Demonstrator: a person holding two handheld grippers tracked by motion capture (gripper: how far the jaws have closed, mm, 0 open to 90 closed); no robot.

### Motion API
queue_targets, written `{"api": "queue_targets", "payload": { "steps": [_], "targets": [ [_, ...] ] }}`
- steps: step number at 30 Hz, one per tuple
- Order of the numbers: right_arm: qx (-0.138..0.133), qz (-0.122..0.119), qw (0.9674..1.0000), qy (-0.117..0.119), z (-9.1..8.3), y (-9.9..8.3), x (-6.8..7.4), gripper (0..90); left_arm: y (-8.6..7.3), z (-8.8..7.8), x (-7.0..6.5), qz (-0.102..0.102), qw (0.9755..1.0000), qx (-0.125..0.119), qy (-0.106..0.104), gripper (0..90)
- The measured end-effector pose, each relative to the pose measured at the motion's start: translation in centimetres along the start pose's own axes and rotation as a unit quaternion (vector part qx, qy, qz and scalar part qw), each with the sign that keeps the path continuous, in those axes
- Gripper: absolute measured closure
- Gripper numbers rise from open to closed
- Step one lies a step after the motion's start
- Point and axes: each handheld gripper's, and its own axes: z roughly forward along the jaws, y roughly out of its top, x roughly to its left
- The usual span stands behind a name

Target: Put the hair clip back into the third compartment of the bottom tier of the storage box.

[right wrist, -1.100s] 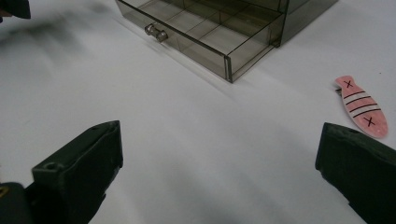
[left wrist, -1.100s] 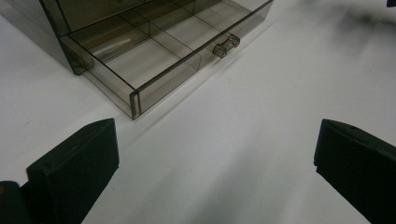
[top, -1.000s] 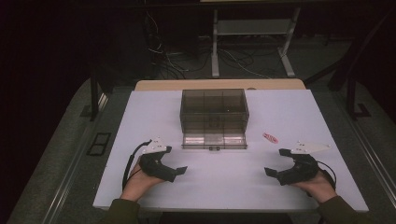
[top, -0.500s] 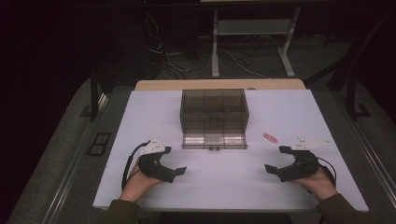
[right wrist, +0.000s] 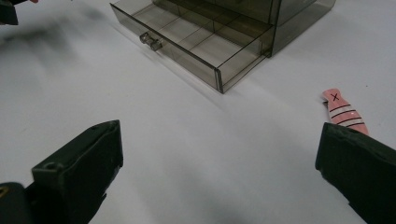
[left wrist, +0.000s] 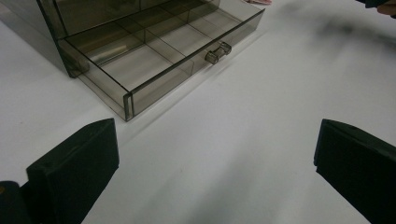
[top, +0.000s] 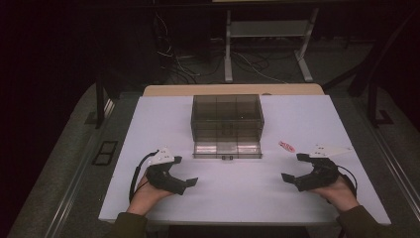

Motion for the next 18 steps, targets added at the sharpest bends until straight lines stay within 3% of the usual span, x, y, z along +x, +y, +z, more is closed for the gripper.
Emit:
{"api": "queue_targets", "payload": {
  "steps": [18],
  "targets": [
    [-0.004,0.000,1.0000,0.000,0.44,0.75,-0.95,0.1,-0.17,-0.07,-0.06,0.001,1.0000,0.000,-0.002,0.0]
  ]
}}
